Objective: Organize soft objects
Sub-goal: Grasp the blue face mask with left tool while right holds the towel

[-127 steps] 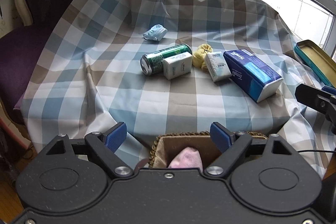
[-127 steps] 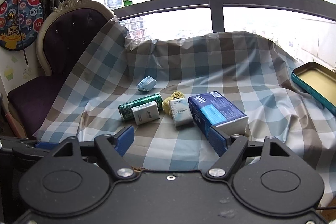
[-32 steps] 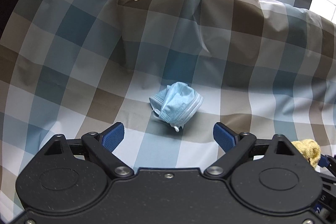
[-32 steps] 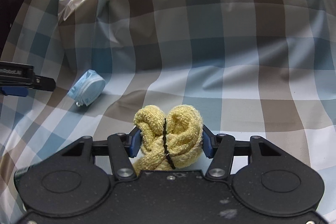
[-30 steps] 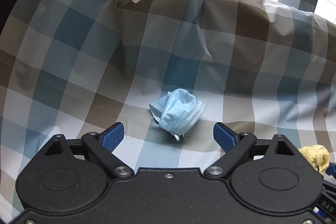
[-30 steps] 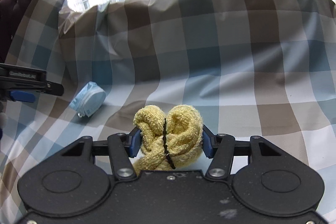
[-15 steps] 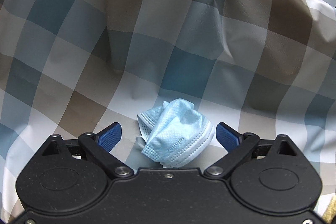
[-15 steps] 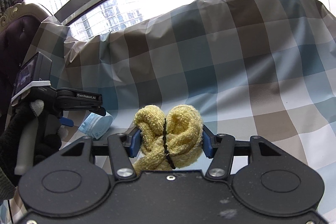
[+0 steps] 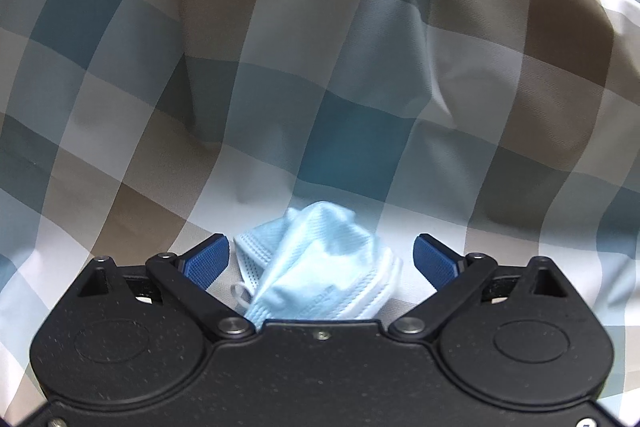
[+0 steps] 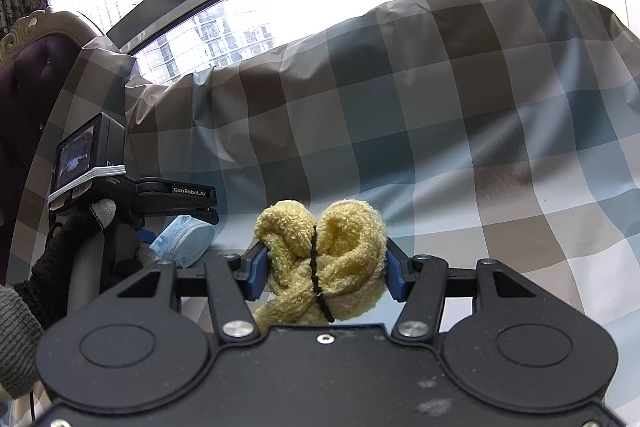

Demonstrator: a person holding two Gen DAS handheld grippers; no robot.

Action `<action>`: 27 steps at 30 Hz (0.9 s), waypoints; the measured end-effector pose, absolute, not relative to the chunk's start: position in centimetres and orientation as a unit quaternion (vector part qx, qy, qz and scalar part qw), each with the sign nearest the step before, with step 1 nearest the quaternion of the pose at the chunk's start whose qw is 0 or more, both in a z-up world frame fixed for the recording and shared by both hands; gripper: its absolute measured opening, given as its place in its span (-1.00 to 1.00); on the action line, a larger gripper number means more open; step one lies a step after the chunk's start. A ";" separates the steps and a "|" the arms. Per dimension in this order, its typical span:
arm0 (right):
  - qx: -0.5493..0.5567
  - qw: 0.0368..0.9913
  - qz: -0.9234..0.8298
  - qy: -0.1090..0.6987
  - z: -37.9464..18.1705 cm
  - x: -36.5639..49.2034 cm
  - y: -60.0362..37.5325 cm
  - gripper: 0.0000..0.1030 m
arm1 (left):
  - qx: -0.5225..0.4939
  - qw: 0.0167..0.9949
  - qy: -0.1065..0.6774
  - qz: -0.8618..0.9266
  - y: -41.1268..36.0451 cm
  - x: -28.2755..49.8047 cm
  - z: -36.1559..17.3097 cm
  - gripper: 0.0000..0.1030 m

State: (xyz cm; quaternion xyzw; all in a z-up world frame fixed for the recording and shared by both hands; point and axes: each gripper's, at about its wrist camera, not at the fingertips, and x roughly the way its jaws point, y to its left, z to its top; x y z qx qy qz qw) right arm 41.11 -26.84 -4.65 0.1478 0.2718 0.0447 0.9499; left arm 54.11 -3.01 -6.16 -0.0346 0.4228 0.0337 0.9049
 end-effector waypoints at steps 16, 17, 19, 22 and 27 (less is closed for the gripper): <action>0.151 0.948 0.046 0.276 -4.6 41.5 -26.9 0.08 | -0.062 0.878 0.475 0.025 -1.7 55.7 -8.5 0.88; 0.150 0.948 0.045 0.276 -4.6 41.5 -26.9 0.08 | -0.066 0.878 0.474 0.026 -1.6 55.8 -8.4 0.87; 0.148 0.949 0.045 0.276 -4.6 41.5 -26.9 0.08 | -0.070 0.878 0.473 0.025 -1.5 55.9 -8.4 0.87; 0.148 0.949 0.045 0.276 -4.6 41.5 -26.8 0.08 | -0.077 0.877 0.473 0.017 -0.8 56.0 -8.2 0.83; 0.148 0.949 0.045 0.275 -4.7 41.5 -26.8 0.08 | -0.095 0.877 0.471 0.017 -0.2 56.0 -7.9 0.58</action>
